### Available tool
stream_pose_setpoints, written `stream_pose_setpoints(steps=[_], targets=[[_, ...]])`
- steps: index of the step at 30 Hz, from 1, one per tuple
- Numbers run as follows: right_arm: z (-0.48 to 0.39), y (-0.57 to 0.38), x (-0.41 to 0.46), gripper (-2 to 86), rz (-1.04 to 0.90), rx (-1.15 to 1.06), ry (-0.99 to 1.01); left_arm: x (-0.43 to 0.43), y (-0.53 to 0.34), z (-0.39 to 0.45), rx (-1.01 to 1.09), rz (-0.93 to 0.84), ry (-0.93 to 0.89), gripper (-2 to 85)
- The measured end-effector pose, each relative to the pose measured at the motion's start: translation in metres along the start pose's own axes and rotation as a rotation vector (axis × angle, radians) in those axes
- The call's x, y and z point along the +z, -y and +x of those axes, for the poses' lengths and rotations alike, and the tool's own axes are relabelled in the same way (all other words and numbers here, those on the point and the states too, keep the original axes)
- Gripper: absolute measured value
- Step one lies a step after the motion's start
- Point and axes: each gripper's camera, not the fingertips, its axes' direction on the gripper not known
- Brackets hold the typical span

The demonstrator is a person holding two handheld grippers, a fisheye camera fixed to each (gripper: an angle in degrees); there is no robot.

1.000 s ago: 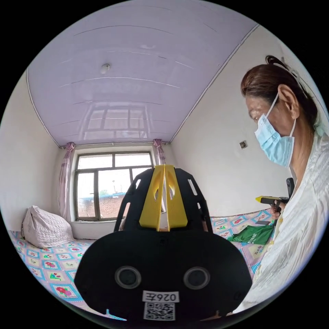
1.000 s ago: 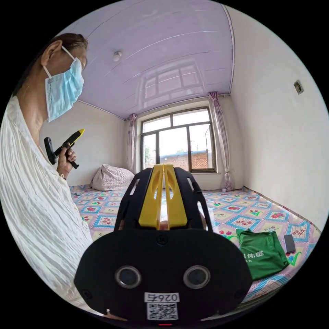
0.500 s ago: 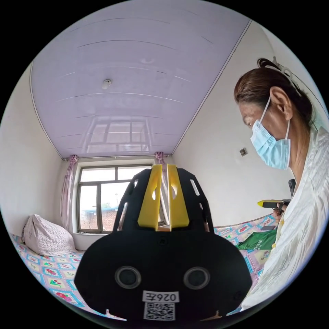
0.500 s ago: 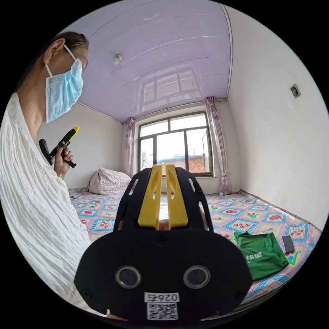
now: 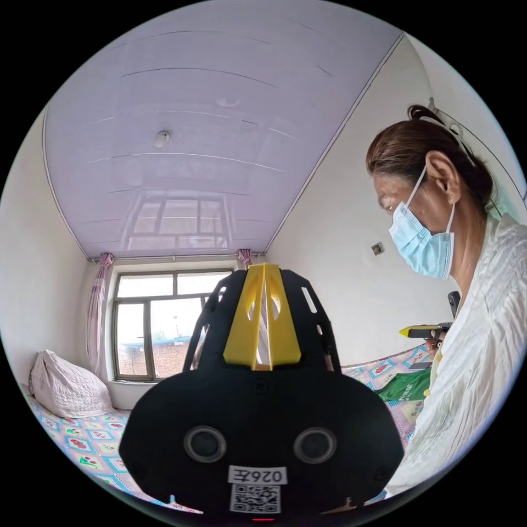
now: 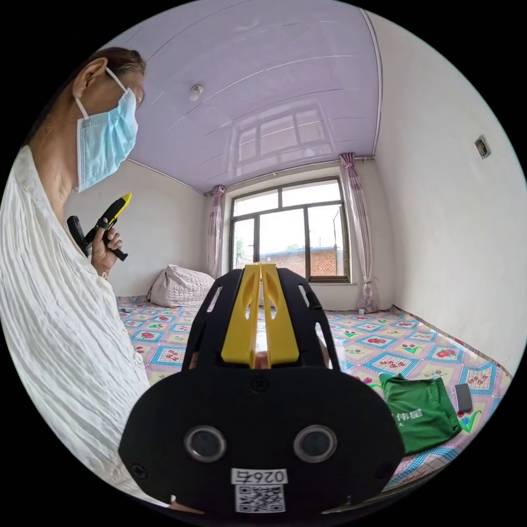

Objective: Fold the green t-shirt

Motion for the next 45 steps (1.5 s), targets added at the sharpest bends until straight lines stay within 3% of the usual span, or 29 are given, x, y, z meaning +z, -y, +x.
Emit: stream_pose_setpoints(steps=[12,25,45], targets=[[-0.002,0.002,0.011,-0.7,0.007,-0.033,0.046,0.010,-0.006,-0.003,0.018,0.048,-0.107,-0.8],[-0.018,-0.001,0.026,-0.9,-0.009,-0.126,-0.061,0.023,-0.014,-0.007,0.024,-0.013,0.022,-0.9],[0.006,-0.003,0.034,-1.0,-0.003,0.036,-0.063,0.030,-0.031,-0.034,-0.059,-0.068,0.073,-1.0]])
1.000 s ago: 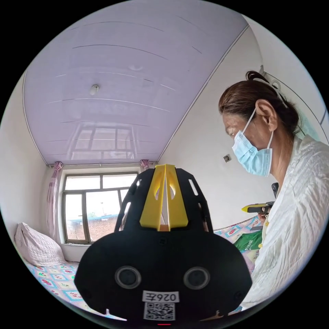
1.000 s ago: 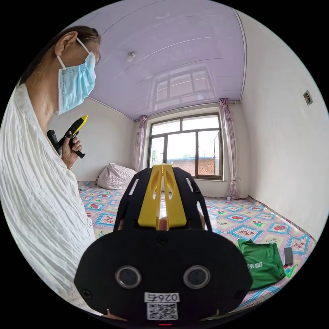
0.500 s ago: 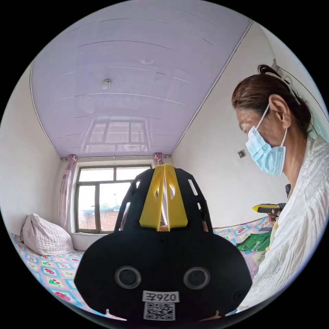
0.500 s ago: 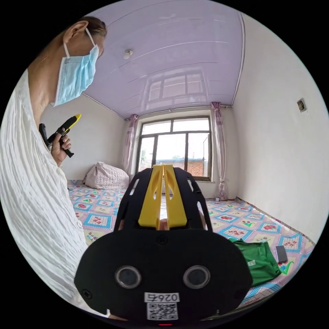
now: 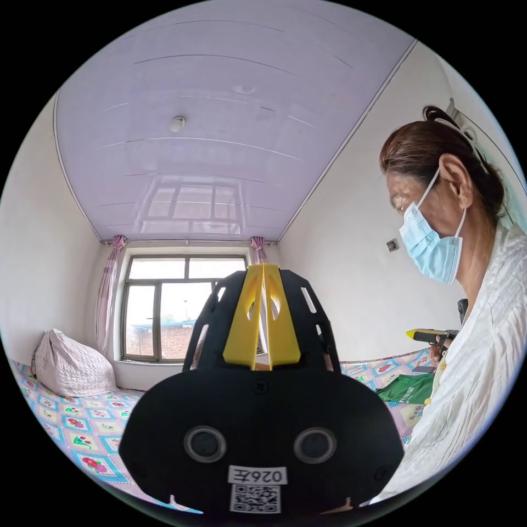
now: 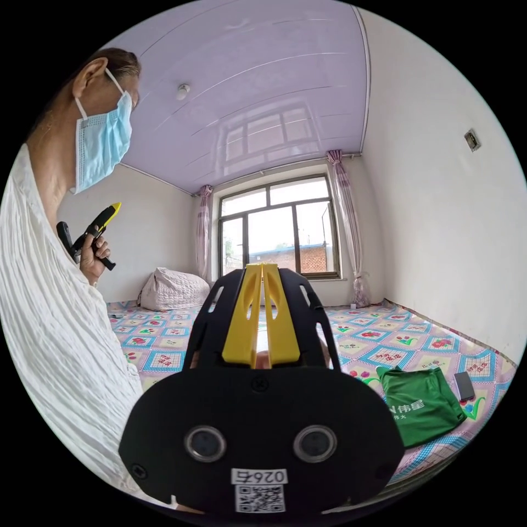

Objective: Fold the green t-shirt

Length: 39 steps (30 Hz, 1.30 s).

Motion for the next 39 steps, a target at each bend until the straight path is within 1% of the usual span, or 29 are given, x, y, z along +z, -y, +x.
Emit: stream_pose_setpoints(steps=[19,32,39], targets=[[-0.004,-0.003,0.003,-1.0,-0.020,0.059,0.000,0.000,-0.003,-0.017,-0.020,-0.044,-0.003,-1.0],[-0.022,-0.002,0.003,-1.0,-0.039,0.034,-0.018,-0.006,0.004,-0.033,-0.038,-0.057,-0.008,-1.0],[-0.024,0.003,0.003,-1.0,-0.035,0.055,-0.003,-0.007,0.013,-0.045,-0.039,-0.059,-0.005,-1.0]])
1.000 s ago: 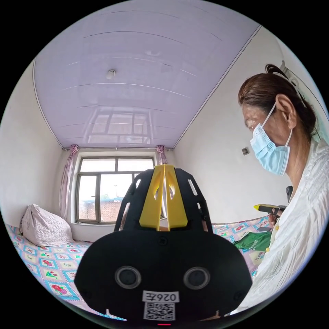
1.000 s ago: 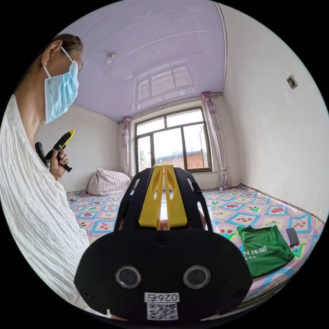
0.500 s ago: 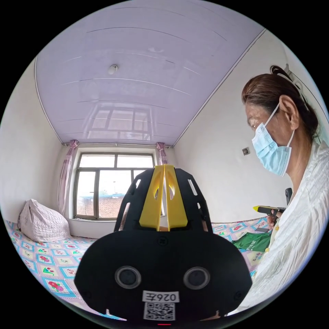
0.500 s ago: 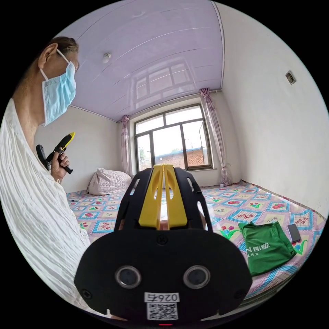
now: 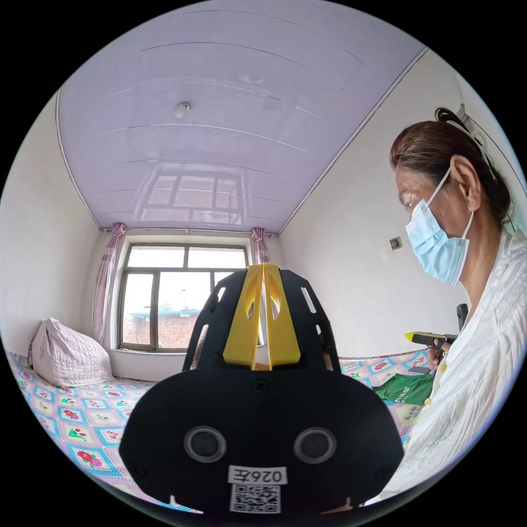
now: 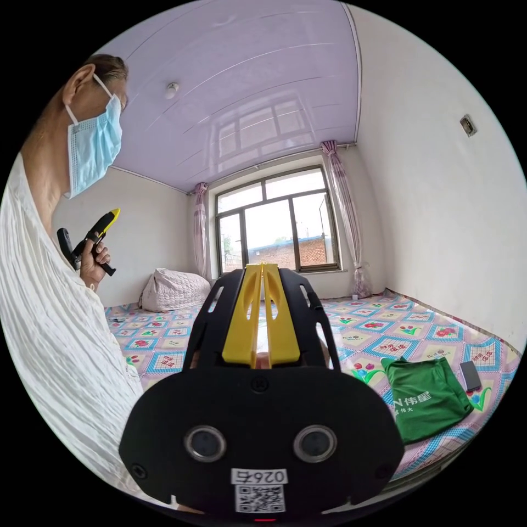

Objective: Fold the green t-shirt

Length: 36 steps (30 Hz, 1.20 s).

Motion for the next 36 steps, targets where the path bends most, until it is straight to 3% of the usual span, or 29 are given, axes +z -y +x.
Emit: stream_pose_setpoints(steps=[27,36], targets=[[-0.019,0.003,0.012,-1.0,-0.045,0.038,0.006,0.026,-0.002,-0.081,-0.029,-0.063,-0.038,-1.0],[-0.012,-0.002,-0.003,-1.0,-0.108,0.077,-0.100,0.107,-0.042,-0.108,-0.097,-0.184,-0.194,-1.0]])
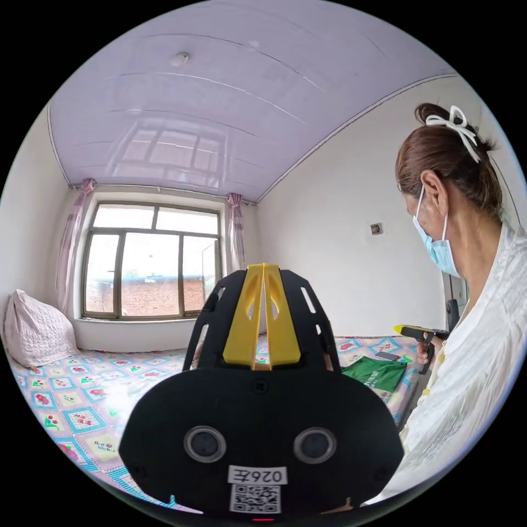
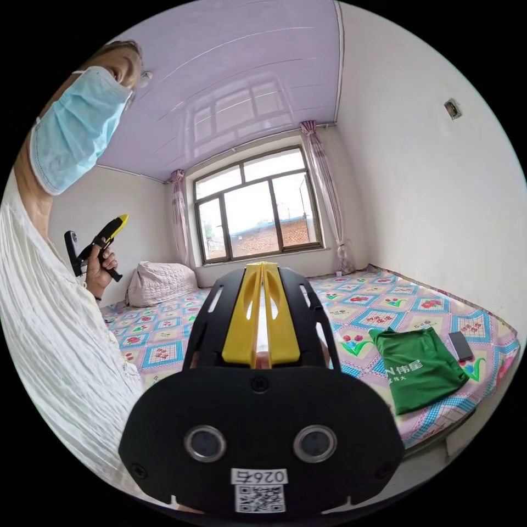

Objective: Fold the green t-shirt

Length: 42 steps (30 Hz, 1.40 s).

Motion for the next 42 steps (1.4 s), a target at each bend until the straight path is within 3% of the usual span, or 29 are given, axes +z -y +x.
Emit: stream_pose_setpoints(steps=[10,20,32,42], targets=[[0.075,-0.005,-0.040,-1.0,-0.048,0.083,-0.187,0.182,-0.046,0.007,-0.151,-0.120,-0.301,-1.0],[0.217,-0.019,-0.053,-1.0,-0.107,0.299,-0.220,0.398,-0.140,0.094,-0.322,-0.440,-0.667,-1.0],[0.348,-0.027,-0.027,-1.0,-0.256,0.357,-0.278,0.539,-0.257,0.171,-0.505,-0.833,-0.787,-1.0],[0.397,-0.032,-0.006,-1.0,-0.356,0.392,-0.291,0.593,-0.296,0.198,-0.481,-1.039,-0.787,-1.0]])
